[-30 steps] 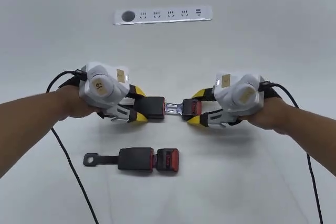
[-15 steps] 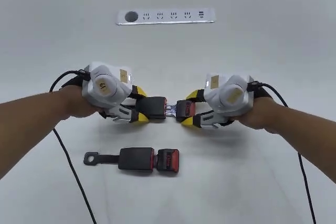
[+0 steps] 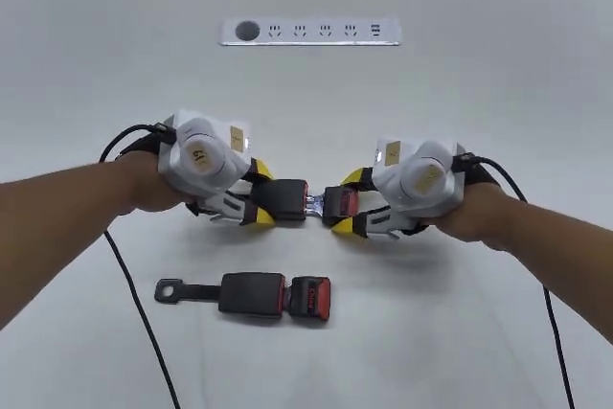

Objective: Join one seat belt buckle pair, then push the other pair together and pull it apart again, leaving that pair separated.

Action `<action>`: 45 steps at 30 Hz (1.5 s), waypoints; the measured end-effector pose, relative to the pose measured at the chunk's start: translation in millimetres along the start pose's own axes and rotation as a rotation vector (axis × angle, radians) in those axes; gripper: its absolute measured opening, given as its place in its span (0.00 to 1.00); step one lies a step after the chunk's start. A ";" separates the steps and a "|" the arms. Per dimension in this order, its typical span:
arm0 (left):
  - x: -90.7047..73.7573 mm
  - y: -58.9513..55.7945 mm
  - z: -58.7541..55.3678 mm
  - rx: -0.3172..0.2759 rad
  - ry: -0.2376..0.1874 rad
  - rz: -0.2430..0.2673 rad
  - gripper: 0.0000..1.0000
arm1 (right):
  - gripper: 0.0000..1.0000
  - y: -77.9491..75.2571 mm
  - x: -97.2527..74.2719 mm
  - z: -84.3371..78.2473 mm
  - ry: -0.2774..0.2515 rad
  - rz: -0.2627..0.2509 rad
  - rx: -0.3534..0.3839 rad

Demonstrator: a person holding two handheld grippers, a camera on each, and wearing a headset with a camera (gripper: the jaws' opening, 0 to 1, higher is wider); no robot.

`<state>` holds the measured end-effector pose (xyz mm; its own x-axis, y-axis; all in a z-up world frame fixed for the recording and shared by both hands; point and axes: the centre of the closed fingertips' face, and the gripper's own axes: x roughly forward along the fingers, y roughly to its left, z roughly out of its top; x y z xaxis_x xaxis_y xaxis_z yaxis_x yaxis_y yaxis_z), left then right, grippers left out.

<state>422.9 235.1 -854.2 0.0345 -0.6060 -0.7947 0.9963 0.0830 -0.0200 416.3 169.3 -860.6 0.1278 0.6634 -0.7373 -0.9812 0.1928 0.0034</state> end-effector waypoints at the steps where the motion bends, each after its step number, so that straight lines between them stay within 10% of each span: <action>1: 0.1 0.0 0.0 0.002 0.002 -0.002 0.34 | 0.34 0.2 0.2 0.3 0.000 0.000 0.000; 45: -0.8 -3.4 -1.1 0.074 0.060 -0.041 0.33 | 0.34 -0.9 12.1 13.2 0.041 0.000 -0.002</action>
<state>419.4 236.2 -854.2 -0.0086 -0.5592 -0.8290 0.9999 -0.0003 -0.0101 420.6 186.7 -860.6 0.1213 0.6332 -0.7644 -0.9815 0.1913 0.0027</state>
